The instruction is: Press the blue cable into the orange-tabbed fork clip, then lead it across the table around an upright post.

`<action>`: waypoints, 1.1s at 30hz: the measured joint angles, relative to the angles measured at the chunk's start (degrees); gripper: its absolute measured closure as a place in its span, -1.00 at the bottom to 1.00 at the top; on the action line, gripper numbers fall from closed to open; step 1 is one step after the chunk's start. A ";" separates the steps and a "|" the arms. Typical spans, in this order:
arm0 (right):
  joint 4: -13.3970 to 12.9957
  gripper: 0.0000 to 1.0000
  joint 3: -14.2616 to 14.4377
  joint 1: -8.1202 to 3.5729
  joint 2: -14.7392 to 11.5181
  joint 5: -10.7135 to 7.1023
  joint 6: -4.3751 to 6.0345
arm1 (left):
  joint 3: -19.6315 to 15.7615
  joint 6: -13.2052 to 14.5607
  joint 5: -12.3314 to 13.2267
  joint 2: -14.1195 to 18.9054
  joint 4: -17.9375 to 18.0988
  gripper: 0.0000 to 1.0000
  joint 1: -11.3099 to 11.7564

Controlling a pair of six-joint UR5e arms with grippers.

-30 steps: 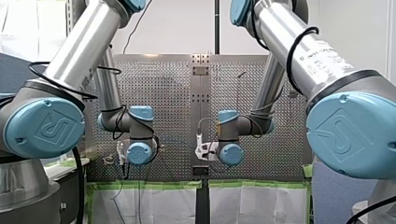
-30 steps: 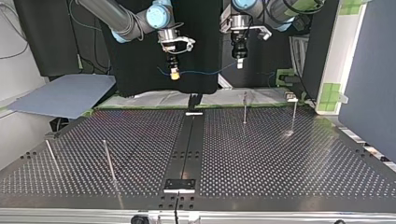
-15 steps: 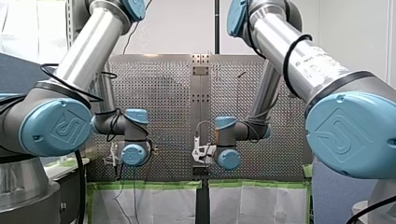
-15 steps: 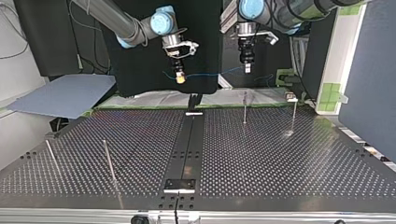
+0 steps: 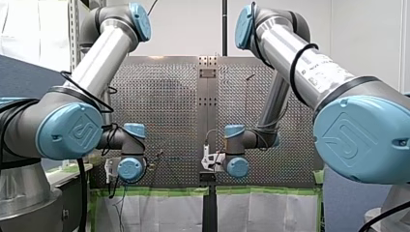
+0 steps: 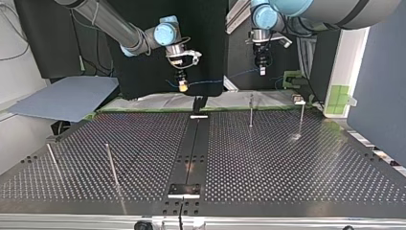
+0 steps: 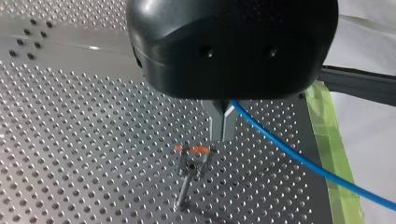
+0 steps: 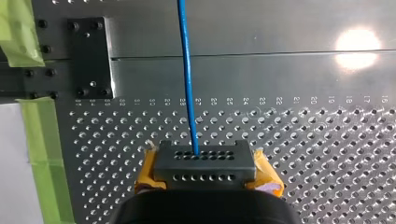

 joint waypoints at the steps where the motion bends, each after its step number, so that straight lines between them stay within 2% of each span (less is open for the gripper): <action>1: 0.20 0.98 -0.31 -0.11 0.06 -0.17 -0.02 | 0.38 -0.14 0.45 -0.06 -0.39 1.00 0.40; 7: 1.66 0.98 -2.01 -0.73 0.15 -0.82 -0.21 | 3.43 -0.90 3.70 -0.15 -3.51 1.00 1.63; 15: 1.78 0.98 -2.50 -1.44 0.32 -1.50 -0.20 | 7.22 -1.99 6.79 -0.25 -7.12 1.00 2.29; 22: 1.56 0.98 -2.79 -2.06 0.71 -2.13 -0.05 | 10.45 -2.19 6.87 -2.11 -9.14 1.00 3.16; 28: 2.13 0.98 -4.11 -2.32 2.76 -2.55 -0.09 | 12.18 -2.30 5.60 -4.92 -8.58 1.00 4.32; 33: 2.38 0.98 -5.38 -2.29 3.52 -3.07 -0.16 | 12.52 -2.33 4.87 -5.87 -7.77 1.00 5.60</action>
